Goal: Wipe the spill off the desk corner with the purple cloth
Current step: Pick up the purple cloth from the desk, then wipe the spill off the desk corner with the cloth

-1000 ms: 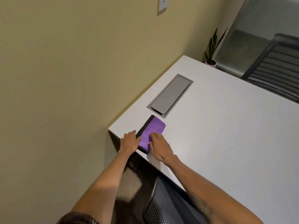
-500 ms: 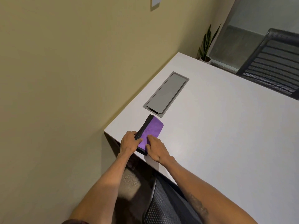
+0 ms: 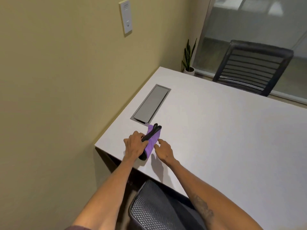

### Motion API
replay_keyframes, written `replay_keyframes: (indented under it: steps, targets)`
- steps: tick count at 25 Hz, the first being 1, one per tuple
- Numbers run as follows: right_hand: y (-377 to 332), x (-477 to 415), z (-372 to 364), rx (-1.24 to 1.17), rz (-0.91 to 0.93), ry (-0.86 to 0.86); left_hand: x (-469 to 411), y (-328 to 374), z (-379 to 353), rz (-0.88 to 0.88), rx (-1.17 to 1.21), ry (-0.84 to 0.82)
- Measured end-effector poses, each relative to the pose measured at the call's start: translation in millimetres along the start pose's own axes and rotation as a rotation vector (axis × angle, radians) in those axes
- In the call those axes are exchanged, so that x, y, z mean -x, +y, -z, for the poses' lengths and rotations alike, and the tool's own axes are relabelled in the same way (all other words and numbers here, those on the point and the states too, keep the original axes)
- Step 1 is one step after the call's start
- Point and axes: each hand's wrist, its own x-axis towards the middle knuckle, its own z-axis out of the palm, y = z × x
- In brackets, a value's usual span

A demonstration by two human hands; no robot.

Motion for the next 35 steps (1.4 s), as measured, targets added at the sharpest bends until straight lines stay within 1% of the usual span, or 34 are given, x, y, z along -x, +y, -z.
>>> replay_keyframes:
  steps: [3, 5, 8, 10, 12, 15, 18, 21, 23, 25, 28, 32, 35]
  targets:
    - [20, 22, 36, -0.045, -0.045, 0.066, 17, 38, -8, -0.014, 0.059, -0.046]
    - [38, 42, 64, -0.132, -0.101, 0.147, 32, 68, -18, -0.054, 0.105, -0.07]
    - [73, 76, 108, -0.316, -0.239, 0.287, 60, 117, -34, -0.111, 0.188, -0.111]
    - [104, 100, 137, -0.413, -0.356, 0.363, 84, 151, -47, -0.144, 0.262, -0.174]
    - [133, 122, 166, -0.481, -0.423, 0.426, 108, 183, -60, -0.17, 0.337, -0.233]
    - [166, 161, 209, -0.517, -0.422, 0.537, 150, 226, -86, -0.211, 0.385, -0.273]
    - [190, 200, 246, -0.472, -0.392, 0.661, 192, 267, -114, -0.282, 0.423, -0.283]
    - [216, 230, 274, -0.474, -0.37, 0.734, 230, 308, -142, -0.407, 0.339, -0.257]
    - [234, 248, 293, -0.512, -0.376, 0.76, 252, 334, -164, -0.54, 0.229, -0.227]
    - [256, 267, 312, -0.574, -0.402, 0.796, 277, 359, -188, -0.667, 0.121, -0.203]
    - [295, 297, 340, -0.652, -0.475, 0.858, 315, 391, -223, -0.805, 0.03, -0.218]
    - [345, 333, 366, -0.55, -0.569, 0.922, 360, 421, -270, -0.919, -0.053, -0.248]
    - [380, 353, 379, -0.517, -0.585, 0.989, 381, 437, -303, -0.969, -0.126, -0.319]
